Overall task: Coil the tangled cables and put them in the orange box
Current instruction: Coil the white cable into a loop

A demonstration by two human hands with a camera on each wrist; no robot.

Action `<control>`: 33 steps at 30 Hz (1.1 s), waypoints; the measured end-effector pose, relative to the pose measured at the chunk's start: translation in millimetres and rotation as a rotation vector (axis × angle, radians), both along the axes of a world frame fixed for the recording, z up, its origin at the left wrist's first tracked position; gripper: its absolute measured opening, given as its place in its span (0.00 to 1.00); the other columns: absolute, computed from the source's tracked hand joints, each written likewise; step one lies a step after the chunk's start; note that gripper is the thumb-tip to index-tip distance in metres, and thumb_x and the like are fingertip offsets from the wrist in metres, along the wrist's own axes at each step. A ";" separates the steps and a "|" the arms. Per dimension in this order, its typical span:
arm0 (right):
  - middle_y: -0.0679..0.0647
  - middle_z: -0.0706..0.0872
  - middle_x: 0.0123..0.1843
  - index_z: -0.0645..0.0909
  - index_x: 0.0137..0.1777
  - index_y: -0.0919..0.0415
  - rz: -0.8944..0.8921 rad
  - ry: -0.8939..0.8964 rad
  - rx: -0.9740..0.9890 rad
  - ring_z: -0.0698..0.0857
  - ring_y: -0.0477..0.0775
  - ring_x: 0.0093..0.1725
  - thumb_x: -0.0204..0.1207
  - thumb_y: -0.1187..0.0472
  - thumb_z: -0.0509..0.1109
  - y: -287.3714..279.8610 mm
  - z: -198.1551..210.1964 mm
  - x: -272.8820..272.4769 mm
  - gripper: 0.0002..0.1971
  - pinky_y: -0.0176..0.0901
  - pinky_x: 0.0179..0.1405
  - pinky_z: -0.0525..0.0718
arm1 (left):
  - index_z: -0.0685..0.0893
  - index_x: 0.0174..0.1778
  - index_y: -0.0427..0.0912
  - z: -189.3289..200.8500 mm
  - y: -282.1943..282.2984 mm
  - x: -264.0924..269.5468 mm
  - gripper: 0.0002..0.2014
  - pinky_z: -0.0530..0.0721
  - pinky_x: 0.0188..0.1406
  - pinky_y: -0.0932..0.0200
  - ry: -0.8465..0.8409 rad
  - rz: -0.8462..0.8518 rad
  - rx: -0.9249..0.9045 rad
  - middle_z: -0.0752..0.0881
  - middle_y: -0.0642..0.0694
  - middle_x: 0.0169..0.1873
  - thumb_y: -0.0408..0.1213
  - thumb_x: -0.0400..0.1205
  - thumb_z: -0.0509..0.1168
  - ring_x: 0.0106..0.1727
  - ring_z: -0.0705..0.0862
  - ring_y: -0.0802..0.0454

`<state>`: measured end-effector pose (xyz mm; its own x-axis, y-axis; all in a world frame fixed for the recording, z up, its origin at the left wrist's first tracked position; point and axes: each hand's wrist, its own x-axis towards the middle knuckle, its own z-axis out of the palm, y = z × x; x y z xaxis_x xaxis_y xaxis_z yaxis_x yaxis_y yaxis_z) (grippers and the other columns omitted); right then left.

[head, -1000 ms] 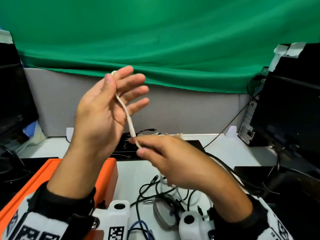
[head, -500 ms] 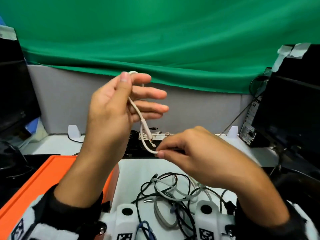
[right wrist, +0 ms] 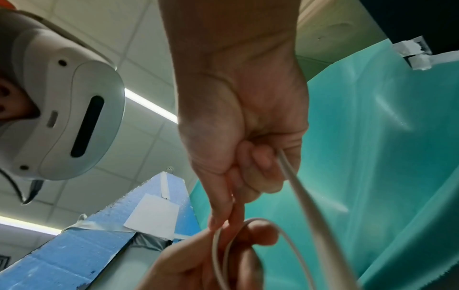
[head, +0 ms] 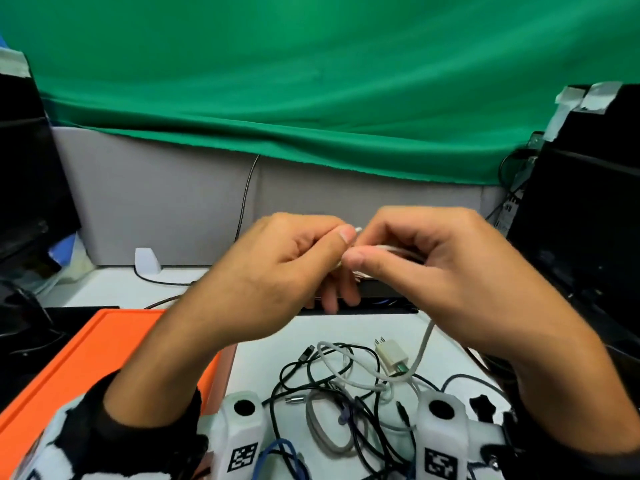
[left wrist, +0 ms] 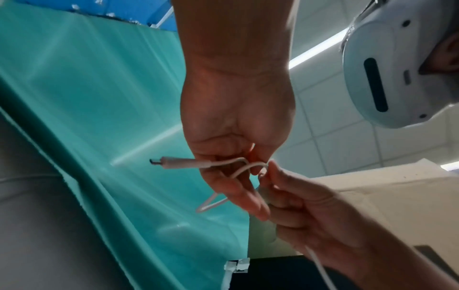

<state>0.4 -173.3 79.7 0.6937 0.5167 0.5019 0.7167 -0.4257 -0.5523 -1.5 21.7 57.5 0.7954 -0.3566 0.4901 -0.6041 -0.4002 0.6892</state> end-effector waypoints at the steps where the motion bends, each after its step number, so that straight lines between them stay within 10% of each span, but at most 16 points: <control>1: 0.42 0.85 0.29 0.84 0.40 0.53 -0.014 -0.006 0.060 0.79 0.43 0.30 0.76 0.46 0.76 -1.7 -0.5 2.7 0.12 0.44 0.32 0.77 | 0.85 0.38 0.46 0.9 -0.7 0.3 0.18 0.80 0.32 0.59 0.028 -0.007 0.007 0.92 0.47 0.31 0.47 0.88 0.55 0.29 0.86 0.50; 6: 0.45 0.73 0.24 0.76 0.51 0.48 -0.071 0.030 0.194 0.69 0.42 0.23 0.72 0.41 0.75 -1.1 -3.6 16.3 0.16 0.33 0.25 0.65 | 0.88 0.44 0.40 5.8 8.9 -1.1 0.18 0.81 0.38 0.63 0.138 -0.126 -0.137 0.92 0.43 0.29 0.45 0.88 0.56 0.31 0.84 0.52; 8: 0.48 0.71 0.23 0.77 0.53 0.48 -0.020 0.086 0.229 0.66 0.42 0.23 0.72 0.38 0.72 2.6 -5.9 17.9 0.18 0.35 0.24 0.65 | 0.88 0.44 0.43 5.9 12.1 -2.0 0.18 0.82 0.41 0.51 0.147 -0.199 -0.191 0.93 0.42 0.34 0.46 0.90 0.57 0.36 0.87 0.40; 11: 0.59 0.72 0.26 0.79 0.48 0.50 0.114 0.155 0.313 0.65 0.48 0.25 0.79 0.39 0.72 3.7 -7.7 16.3 0.15 0.42 0.25 0.64 | 0.90 0.47 0.41 4.5 7.7 -4.5 0.16 0.84 0.39 0.57 0.281 -0.405 -0.461 0.91 0.42 0.31 0.42 0.89 0.57 0.34 0.89 0.46; 18: 0.40 0.75 0.28 0.82 0.40 0.51 0.176 0.110 0.507 0.68 0.41 0.24 0.80 0.56 0.73 -3.8 -1.9 18.7 0.07 0.31 0.24 0.68 | 0.81 0.55 0.29 2.8 0.2 -2.0 0.20 0.64 0.26 0.59 0.637 -0.867 -0.824 0.68 0.52 0.18 0.42 0.93 0.49 0.18 0.65 0.55; 20: 0.41 0.73 0.26 0.85 0.41 0.51 0.154 0.166 0.548 0.64 0.46 0.21 0.79 0.54 0.73 -4.6 -4.0 23.8 0.06 0.33 0.21 0.64 | 0.81 0.56 0.29 3.9 -0.4 -2.6 0.20 0.75 0.33 0.57 0.660 -0.897 -0.899 0.66 0.52 0.18 0.41 0.94 0.48 0.18 0.70 0.51; 22: 0.46 0.70 0.25 0.87 0.46 0.50 0.090 0.217 0.513 0.61 0.50 0.21 0.84 0.54 0.68 -3.1 -9.9 33.2 0.08 0.33 0.21 0.62 | 0.79 0.64 0.25 4.3 1.0 -0.9 0.22 0.83 0.63 0.49 0.636 -0.921 -1.030 0.67 0.49 0.19 0.40 0.94 0.46 0.29 0.85 0.44; 25: 0.44 0.68 0.26 0.88 0.56 0.47 0.004 0.304 0.302 0.63 0.48 0.21 0.90 0.54 0.61 1.0 -20.2 46.3 0.12 0.35 0.20 0.63 | 0.63 0.79 0.18 8.3 9.6 3.4 0.26 0.70 0.82 0.43 0.508 -0.780 -1.183 0.73 0.42 0.20 0.38 0.95 0.43 0.56 0.90 0.35; 29: 0.47 0.76 0.27 0.88 0.58 0.48 -0.035 0.261 -0.030 0.77 0.44 0.25 0.89 0.48 0.59 16.4 -28.6 41.9 0.15 0.40 0.27 0.80 | 0.86 0.60 0.21 6.5 0.7 14.6 0.25 0.89 0.56 0.48 0.312 -0.370 -1.264 0.86 0.44 0.37 0.35 0.94 0.47 0.44 0.93 0.49; 33: 0.51 0.70 0.30 0.78 0.46 0.63 0.083 0.382 -0.238 0.76 0.51 0.23 0.89 0.44 0.59 26.4 -32.4 30.6 0.22 0.59 0.24 0.89 | 0.78 0.68 0.34 1.9 -3.3 20.5 0.16 0.90 0.46 0.54 0.018 0.052 -0.867 0.94 0.45 0.51 0.39 0.93 0.51 0.45 0.94 0.46</control>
